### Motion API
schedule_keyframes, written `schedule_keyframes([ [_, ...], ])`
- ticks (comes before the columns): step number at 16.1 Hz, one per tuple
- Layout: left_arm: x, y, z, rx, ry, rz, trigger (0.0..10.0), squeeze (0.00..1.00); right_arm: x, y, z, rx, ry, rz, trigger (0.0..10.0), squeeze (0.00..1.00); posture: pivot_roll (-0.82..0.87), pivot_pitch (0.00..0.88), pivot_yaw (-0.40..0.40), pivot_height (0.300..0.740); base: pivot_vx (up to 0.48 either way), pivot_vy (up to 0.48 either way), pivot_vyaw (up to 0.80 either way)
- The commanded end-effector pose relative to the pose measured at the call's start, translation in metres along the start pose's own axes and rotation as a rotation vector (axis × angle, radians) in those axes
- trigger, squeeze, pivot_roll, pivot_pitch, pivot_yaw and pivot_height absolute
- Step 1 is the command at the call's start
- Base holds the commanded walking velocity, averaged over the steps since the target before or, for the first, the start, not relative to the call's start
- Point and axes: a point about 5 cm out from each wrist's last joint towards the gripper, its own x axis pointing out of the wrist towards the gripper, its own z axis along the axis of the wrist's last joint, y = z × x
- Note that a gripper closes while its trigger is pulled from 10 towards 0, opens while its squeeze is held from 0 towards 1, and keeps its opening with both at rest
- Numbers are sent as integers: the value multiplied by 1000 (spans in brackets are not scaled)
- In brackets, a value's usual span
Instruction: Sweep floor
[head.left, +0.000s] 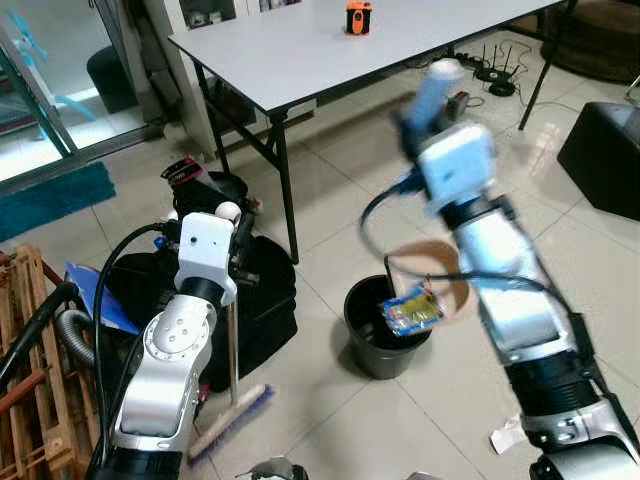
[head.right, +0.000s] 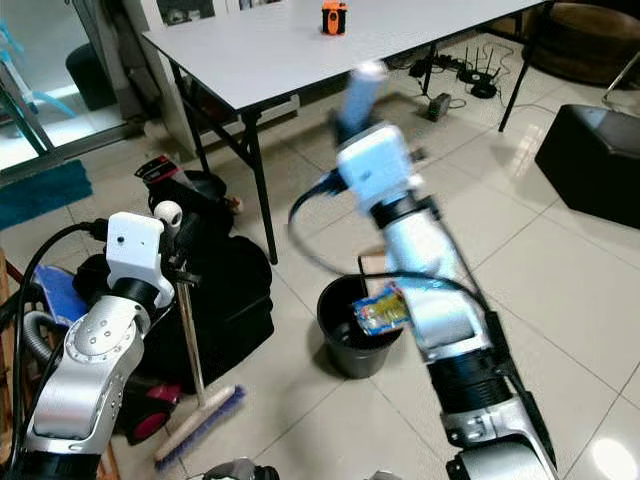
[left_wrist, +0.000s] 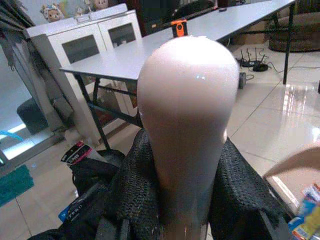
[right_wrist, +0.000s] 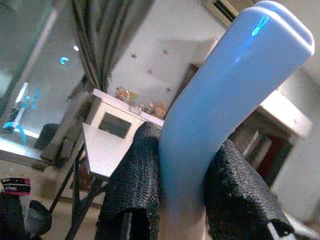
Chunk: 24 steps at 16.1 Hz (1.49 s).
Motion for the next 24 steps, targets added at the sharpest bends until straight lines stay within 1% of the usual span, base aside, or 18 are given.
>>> schedule_keyframes([
  [1, 2, 1, 12, 28, -57, 3, 10000, 0, 2, 1, 12, -69, -74, 24, 10000, 0, -16, 35, 59, 740, 0, 0, 0],
  [3, 3, 0, 12, 29, -59, -4, 10000, 0, 1, 2, 11, -95, -80, 30, 10000, 0, -22, 31, 62, 740, 0, 0, 0],
  [7, 4, -6, 10, 30, -52, -33, 10000, 0, 2, -8, 15, -131, -87, 28, 10000, 0, -37, 28, 66, 740, 0, 0, 0],
  [8, 5, -8, 10, 25, -50, -42, 10000, 0, 2, -25, 17, -104, -67, -60, 10000, 0, -38, 28, 62, 740, 0, 0, 0],
  [9, 5, -9, 10, 23, -49, -45, 10000, 0, 2, -32, 17, -91, -57, -97, 10000, 0, -38, 28, 61, 740, 0, 0, 0],
  [10, 6, -12, 10, 13, -44, -62, 10000, 0, -2, -57, 19, -53, -20, -232, 10000, 0, -44, 27, 54, 740, 0, 0, 0],
  [11, 7, -15, 9, 12, -37, -83, 10000, 0, -8, -80, 19, -54, 19, -332, 10000, 0, -58, 27, 58, 740, 0, 0, 0],
  [12, 7, -18, 6, 6, -21, -98, 10000, 0, -17, -100, 16, -68, 83, -412, 10000, 0, -65, 27, 62, 740, 0, 0, 0],
  [13, 7, -20, 4, 3, -16, -105, 10000, 0, -25, -112, 13, -62, 123, -458, 10000, 0, -80, 29, 68, 740, 0, 0, 0],
  [14, 8, -24, 2, -10, -8, -118, 10000, 0, -43, -131, 8, -79, 206, -514, 10000, 0, -95, 30, 74, 740, 0, 0, 0],
  [15, 9, -26, 3, -11, -14, -128, 10000, 0, -52, -135, 5, -84, 241, -523, 10000, 0, -98, 32, 73, 740, 0, 0, 0],
  [16, 11, -29, 5, -18, -22, -143, 10000, 0, -66, -136, 0, -86, 297, -528, 10000, 0, -102, 31, 70, 740, 0, 0, 0],
  [17, 13, -31, 6, -20, -30, -153, 10000, 0, -74, -133, -3, -76, 325, -532, 10000, 0, -100, 32, 67, 740, 0, 0, 0],
  [19, 14, -31, 8, -11, -35, -163, 10000, 0, -79, -124, -5, -55, 352, -523, 10000, 0, -93, 33, 65, 740, 0, 0, 0],
  [22, 13, -29, 9, -6, -36, -159, 10000, 0, -87, -108, -16, 42, 405, -522, 10000, 0, -83, 34, 58, 740, 0, 0, 0],
  [24, 12, -28, 9, -4, -35, -158, 10000, 0, -90, -101, -21, 71, 427, -512, 10000, 0, -79, 35, 56, 740, 0, 0, 0],
])
